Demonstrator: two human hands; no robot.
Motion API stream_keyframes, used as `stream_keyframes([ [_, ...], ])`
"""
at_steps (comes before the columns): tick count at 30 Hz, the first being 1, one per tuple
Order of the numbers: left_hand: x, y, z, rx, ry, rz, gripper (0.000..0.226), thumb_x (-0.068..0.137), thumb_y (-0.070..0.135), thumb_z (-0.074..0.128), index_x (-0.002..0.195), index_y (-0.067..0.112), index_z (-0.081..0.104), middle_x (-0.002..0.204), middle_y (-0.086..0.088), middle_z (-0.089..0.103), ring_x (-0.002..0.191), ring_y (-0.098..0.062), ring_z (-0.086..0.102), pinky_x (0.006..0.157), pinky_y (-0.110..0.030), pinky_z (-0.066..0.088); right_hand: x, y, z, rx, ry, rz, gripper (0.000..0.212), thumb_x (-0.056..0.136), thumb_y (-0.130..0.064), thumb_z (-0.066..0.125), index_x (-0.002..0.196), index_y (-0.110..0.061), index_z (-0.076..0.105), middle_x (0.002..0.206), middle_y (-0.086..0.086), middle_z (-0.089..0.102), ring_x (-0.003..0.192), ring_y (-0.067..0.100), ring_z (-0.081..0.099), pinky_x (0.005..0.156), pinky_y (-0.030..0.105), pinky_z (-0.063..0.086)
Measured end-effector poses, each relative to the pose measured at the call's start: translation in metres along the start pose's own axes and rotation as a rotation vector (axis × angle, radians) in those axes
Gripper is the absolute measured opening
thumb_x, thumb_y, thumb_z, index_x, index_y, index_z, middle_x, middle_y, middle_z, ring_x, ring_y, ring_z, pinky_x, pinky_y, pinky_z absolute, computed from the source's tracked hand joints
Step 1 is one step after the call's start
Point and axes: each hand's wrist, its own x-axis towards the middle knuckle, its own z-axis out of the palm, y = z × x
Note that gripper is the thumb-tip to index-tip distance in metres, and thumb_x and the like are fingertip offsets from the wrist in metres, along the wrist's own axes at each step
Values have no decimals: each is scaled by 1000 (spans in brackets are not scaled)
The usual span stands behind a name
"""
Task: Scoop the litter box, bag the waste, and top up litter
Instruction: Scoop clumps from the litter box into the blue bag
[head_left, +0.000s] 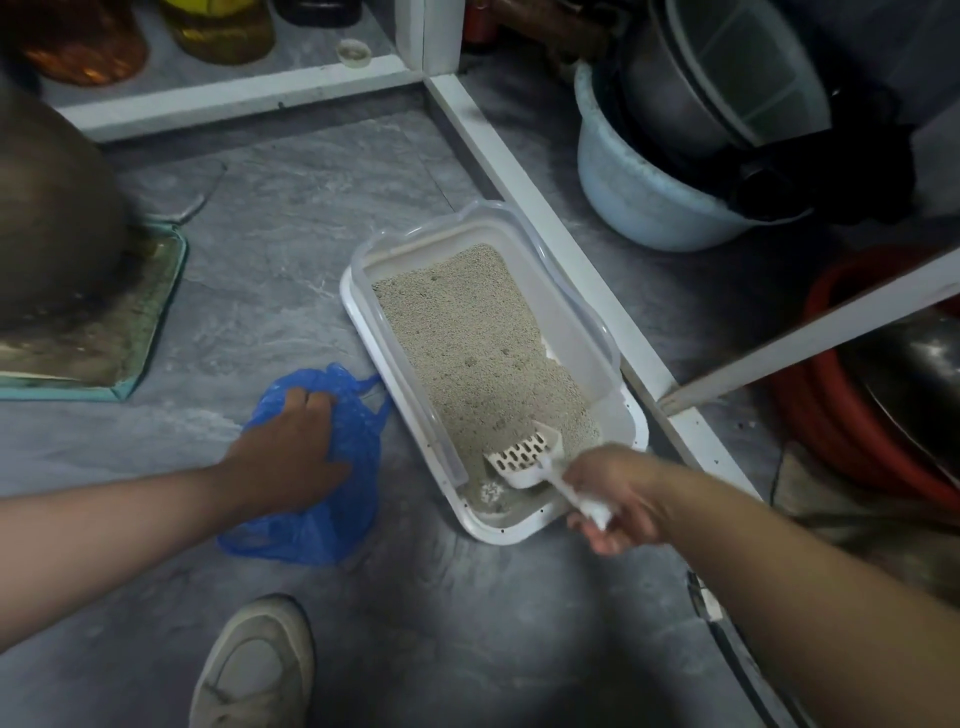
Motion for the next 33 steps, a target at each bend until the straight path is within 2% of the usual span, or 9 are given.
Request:
stream_keyframes([
  [4, 3, 3, 0, 0, -8, 1, 72, 78, 37, 69, 139, 18, 35, 139, -3, 34, 113, -26, 56, 81, -35, 45, 6, 33, 16, 59, -16, 14, 21, 103, -25, 36, 99, -10, 51, 57, 7, 55, 37, 13, 42, 39, 16, 35],
  [8, 5, 6, 2, 3, -11, -5, 72, 78, 35, 68, 140, 17, 35, 138, -5, 35, 115, -28, 55, 88, -42, 50, 14, 28, 24, 148, 27, -86, 26, 99, -16, 33, 91, -8, 56, 50, 3, 48, 33, 10, 34, 37, 13, 24],
  [15, 4, 1, 6, 7, -10, -34, 81, 80, 43, 71, 146, 20, 31, 141, -3, 34, 120, -26, 54, 90, -36, 46, 32, 2, 36, 307, 79, -146, 25, 99, -14, 31, 87, -9, 52, 46, 5, 45, 34, 11, 32, 36, 12, 23],
  [19, 5, 2, 6, -25, 1, -66, 74, 87, 49, 63, 147, 18, 32, 146, -5, 33, 127, -26, 50, 96, -38, 42, 39, -6, 33, 297, 98, -171, 23, 98, -17, 34, 85, -9, 52, 47, 5, 47, 36, 12, 32, 35, 12, 23],
  [22, 8, 9, 4, -130, -3, -109, 67, 86, 64, 54, 134, 18, 44, 141, -6, 40, 126, -26, 48, 101, -41, 42, 43, -14, 30, 280, 99, -167, 23, 98, -18, 37, 85, -9, 53, 50, 6, 47, 35, 11, 31, 35, 12, 23],
  [25, 16, 15, 1, -240, 31, -153, 91, 66, 98, 33, 105, 19, 55, 122, -9, 56, 117, -28, 55, 101, -50, 45, 45, -20, 29, 248, 104, -178, 26, 100, -23, 41, 84, -9, 55, 49, 5, 48, 33, 10, 32, 35, 13, 23],
  [26, 20, 17, 1, -255, 48, -159, 97, 61, 102, 27, 99, 18, 55, 117, -10, 58, 114, -29, 56, 101, -52, 46, 46, -21, 29, 236, 110, -185, 27, 101, -24, 42, 84, -8, 55, 50, 5, 48, 33, 10, 32, 35, 13, 23],
  [30, 29, 38, -5, -271, 36, -192, 109, 61, 104, 19, 105, 11, 56, 120, -10, 55, 116, -29, 53, 104, -51, 42, 48, -28, 30, 185, 143, -217, 28, 100, -22, 42, 81, -6, 55, 54, 8, 50, 34, 12, 34, 36, 15, 25],
  [33, 35, 52, -10, -318, 39, -190, 107, 58, 105, 25, 90, 8, 57, 109, -20, 63, 97, -29, 61, 94, -51, 50, 47, -33, 31, 146, 153, -241, 29, 101, -22, 44, 81, -6, 56, 53, 7, 52, 34, 13, 36, 36, 16, 26],
])
